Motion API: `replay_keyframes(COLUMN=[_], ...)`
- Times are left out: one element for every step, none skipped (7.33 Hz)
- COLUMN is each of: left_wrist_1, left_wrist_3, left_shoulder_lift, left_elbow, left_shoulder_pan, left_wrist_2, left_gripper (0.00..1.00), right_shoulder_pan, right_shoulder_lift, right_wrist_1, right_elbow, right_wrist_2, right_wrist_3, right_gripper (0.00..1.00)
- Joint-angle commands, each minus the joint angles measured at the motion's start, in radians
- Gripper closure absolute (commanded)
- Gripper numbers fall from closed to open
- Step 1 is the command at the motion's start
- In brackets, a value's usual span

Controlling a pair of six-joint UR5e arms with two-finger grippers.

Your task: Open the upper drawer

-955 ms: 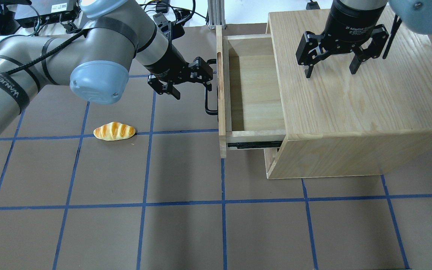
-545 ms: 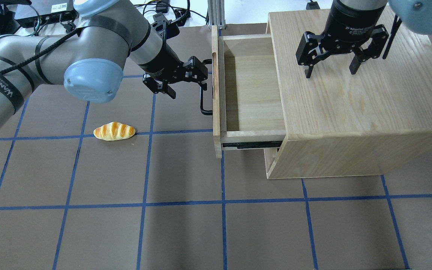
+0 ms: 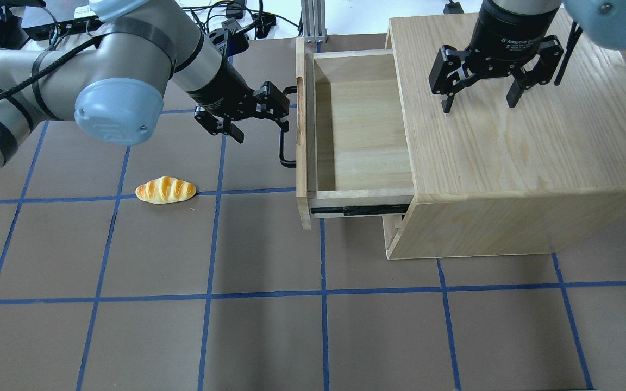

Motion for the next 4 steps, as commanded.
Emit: replay_keyframes(left_wrist_1=[-0.048, -0.066, -0.092, -0.12], left_wrist_3=[0.047, 0.048, 0.063, 0.071], left_shoulder_lift=[0.024, 0.041, 0.057, 0.077], left_elbow=[0.0, 0.0, 0.003, 0.014], left_shoulder_pan=[0.028, 0.045, 0.074, 0.091], left_wrist_2=[0.001, 0.001, 0.012, 0.035], left_gripper=[0.0, 0.0, 0.0, 0.0], right_shoulder_pan=[-0.001, 0.001, 0.001, 0.001], right_shoulder_lift=[0.0, 0.0, 0.0, 0.0], right_wrist_1=[0.0, 0.0, 0.0, 0.0], right_elbow=[0.0, 0.0, 0.0, 0.0], right_wrist_2=[0.0, 0.0, 0.0, 0.0], right_wrist_3=[-0.001, 0.0, -0.001, 0.0], right_gripper=[0.0, 0.0, 0.0, 0.0])
